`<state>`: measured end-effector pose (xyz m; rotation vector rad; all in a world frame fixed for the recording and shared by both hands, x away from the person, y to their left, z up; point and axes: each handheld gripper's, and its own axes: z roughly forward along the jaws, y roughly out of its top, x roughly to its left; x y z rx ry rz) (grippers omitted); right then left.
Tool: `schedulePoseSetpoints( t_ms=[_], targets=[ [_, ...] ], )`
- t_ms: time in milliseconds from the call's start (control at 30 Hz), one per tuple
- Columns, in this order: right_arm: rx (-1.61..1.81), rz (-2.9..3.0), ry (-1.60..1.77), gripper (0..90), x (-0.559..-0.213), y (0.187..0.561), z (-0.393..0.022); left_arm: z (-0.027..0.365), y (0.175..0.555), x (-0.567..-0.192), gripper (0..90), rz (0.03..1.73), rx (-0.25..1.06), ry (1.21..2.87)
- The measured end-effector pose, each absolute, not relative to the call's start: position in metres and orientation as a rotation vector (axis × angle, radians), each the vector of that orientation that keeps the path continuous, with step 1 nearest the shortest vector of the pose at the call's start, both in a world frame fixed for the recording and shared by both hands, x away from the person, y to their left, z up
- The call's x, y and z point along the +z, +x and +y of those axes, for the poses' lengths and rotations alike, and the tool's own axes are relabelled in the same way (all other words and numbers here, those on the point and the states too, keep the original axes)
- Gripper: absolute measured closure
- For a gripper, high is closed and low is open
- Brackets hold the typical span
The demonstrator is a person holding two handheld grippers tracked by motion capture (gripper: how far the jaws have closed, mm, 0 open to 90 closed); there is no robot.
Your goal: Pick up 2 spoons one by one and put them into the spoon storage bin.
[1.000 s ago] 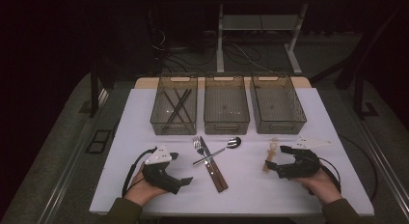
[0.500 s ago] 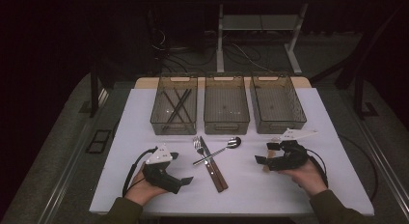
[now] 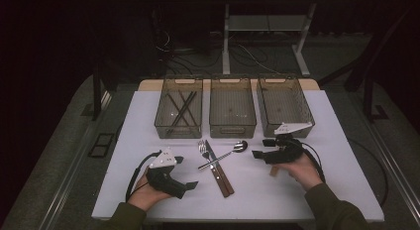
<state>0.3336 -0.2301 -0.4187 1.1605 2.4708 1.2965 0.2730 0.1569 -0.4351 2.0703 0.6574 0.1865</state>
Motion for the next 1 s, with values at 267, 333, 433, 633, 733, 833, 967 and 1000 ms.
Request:
schedulePoseSetpoints(
  t_ms=[267,333,433,633,733,833,967,1000],
  targets=[
    [1.304,2.475,1.174,36.5,-0.42,0.35,-0.215,0.155,0.273,-0.436,0.5,0.647,0.183,2.079],
    [1.305,2.472,1.178,38.5,-0.42,0.355,-0.21,0.155,0.273,-0.436,0.5,0.646,0.182,2.08],
    [1.3,2.475,1.179,41.3,-0.423,0.362,-0.204,0.155,0.273,-0.436,0.6,0.65,0.181,2.076],
    [1.255,2.483,1.192,48.2,-0.431,0.373,-0.194,0.155,0.273,-0.436,1.0,0.649,0.177,2.079],
    [1.228,2.491,1.189,52.9,-0.435,0.378,-0.191,0.155,0.273,-0.437,1.2,0.65,0.178,2.08],
    [1.208,2.501,1.194,58.2,-0.439,0.381,-0.189,0.155,0.273,-0.437,1.4,0.653,0.177,2.078],
    [1.189,2.516,1.208,61.3,-0.442,0.385,-0.186,0.155,0.273,-0.437,1.5,0.647,0.177,2.082],
    [1.192,2.519,1.207,62.5,-0.443,0.386,-0.186,0.155,0.273,-0.437,1.5,0.646,0.176,2.083]
  ],
)
